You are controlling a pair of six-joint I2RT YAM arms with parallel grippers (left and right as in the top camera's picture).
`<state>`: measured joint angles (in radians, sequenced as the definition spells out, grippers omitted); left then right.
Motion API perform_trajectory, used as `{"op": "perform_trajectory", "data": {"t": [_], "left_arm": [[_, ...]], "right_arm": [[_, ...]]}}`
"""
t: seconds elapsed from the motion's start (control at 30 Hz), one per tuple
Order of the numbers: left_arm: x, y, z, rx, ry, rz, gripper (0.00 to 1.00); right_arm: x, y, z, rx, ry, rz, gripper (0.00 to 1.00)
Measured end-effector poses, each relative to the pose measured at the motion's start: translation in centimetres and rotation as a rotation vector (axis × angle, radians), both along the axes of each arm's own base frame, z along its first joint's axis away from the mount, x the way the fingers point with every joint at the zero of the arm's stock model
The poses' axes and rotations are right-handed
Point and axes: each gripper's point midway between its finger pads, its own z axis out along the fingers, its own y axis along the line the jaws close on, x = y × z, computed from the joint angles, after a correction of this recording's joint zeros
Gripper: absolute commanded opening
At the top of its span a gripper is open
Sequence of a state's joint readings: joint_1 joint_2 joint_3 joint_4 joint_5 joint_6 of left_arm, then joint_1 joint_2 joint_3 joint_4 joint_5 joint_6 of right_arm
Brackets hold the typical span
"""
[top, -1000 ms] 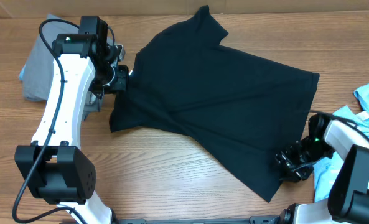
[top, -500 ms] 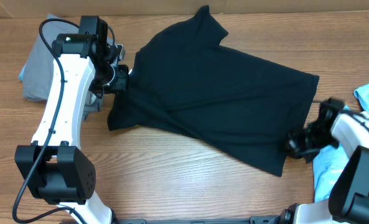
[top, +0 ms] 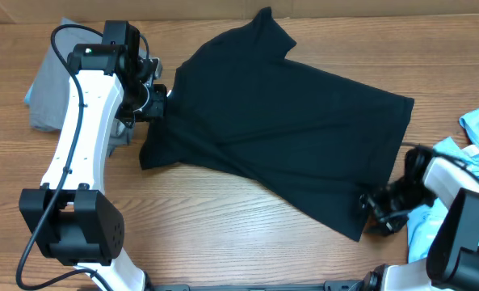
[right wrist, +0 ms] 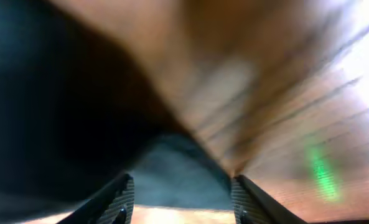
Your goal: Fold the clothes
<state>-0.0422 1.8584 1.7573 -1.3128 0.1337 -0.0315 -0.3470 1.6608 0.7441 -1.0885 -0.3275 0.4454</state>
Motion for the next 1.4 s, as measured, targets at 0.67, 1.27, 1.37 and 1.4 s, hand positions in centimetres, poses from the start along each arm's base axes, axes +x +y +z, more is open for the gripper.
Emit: {"op": "perform_trajectory", "data": {"t": [0.67, 1.27, 1.37, 1.4], "left_arm": [[-1.5, 0.1, 1.4, -0.001, 0.034, 0.023, 0.04], [-5.0, 0.7, 7.7, 0.017, -0.076, 0.034, 0.04], [-3.3, 0.4, 8.2, 0.012, -0.148, 0.03, 0.04], [-2.7, 0.2, 8.3, 0.011, -0.173, 0.025, 0.04]], "right_arm": [[2.7, -0.2, 7.0, -0.017, -0.207, 0.022, 0.04], [3.5, -2.1, 18.9, -0.232, -0.485, -0.012, 0.04], [4.7, -2.9, 18.2, -0.249, -0.472, -0.037, 0.04], [5.1, -3.1, 17.9, -0.25, -0.464, -0.042, 0.04]]}}
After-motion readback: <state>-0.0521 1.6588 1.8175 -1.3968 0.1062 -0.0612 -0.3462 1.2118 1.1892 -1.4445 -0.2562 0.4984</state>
